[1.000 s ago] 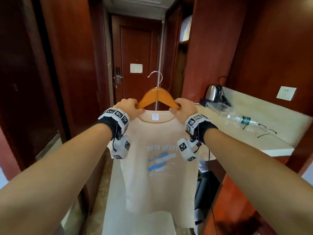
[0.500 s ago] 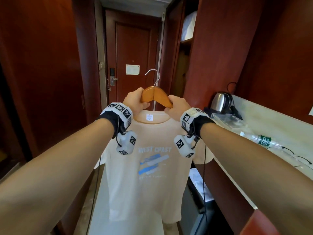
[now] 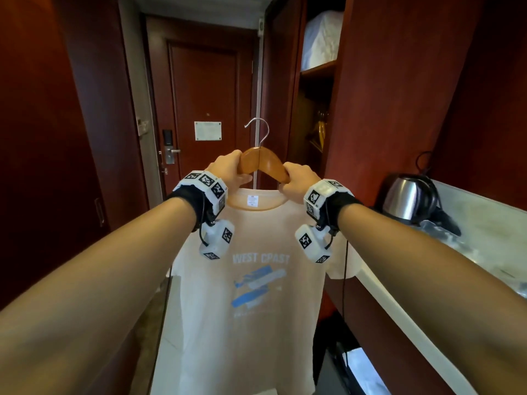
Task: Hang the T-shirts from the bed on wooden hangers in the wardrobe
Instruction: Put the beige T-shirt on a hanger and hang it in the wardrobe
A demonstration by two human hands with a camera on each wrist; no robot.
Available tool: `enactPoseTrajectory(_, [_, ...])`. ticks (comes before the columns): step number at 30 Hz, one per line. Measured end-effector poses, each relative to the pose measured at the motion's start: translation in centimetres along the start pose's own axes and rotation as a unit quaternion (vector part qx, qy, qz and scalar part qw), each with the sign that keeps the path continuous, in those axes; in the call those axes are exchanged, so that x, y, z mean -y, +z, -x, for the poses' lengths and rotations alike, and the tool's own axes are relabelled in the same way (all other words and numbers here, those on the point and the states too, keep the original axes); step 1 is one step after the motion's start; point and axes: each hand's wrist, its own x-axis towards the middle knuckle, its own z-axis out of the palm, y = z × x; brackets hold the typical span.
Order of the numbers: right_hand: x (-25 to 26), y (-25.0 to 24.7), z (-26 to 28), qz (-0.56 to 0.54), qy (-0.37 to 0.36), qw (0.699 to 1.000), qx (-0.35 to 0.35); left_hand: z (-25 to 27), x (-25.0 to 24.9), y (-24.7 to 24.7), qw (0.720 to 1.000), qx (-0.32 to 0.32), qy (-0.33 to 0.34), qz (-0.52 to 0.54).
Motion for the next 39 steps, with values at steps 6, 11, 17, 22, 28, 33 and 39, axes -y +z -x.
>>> enactPoseTrajectory(6, [-3.4,3.9,-11.1,-0.046,-0.006,0.998,-0.033,-10.8,3.2,4.0,0.999,-0.014,-0.001,0.034])
enactPoseTrajectory(11, [-7.2,6.5,-21.7,-0.077,-0.030,0.996,-0.031,-21.5,6.1,8.3,0.999,-0.007,-0.003,0.045])
enactPoseTrajectory(17, [-10.1,7.5,-33.5,-0.064,-0.054,0.996,-0.022,-33.2,8.9,10.7,0.998,0.000,0.006,0.063])
enactPoseTrajectory(22, [-12.4,9.5,-41.3,-0.065,-0.027,0.997,-0.014,-41.8,11.7,13.8,0.996,0.010,0.015,0.085])
enactPoseTrajectory(28, [-16.7,11.9,-49.1,-0.029,0.043,0.998,-0.031,-51.9,13.4,19.2,0.988,0.036,0.067,0.136])
enactPoseTrajectory(33, [-20.7,12.6,-54.8,0.016,0.124,0.989,-0.079,-60.4,13.3,23.2,0.975,0.082,0.135,0.157])
enactPoseTrajectory(39, [-25.3,13.3,-58.1,0.106,0.219,0.964,-0.104,-67.0,12.7,28.4,0.949,0.146,0.196,0.201])
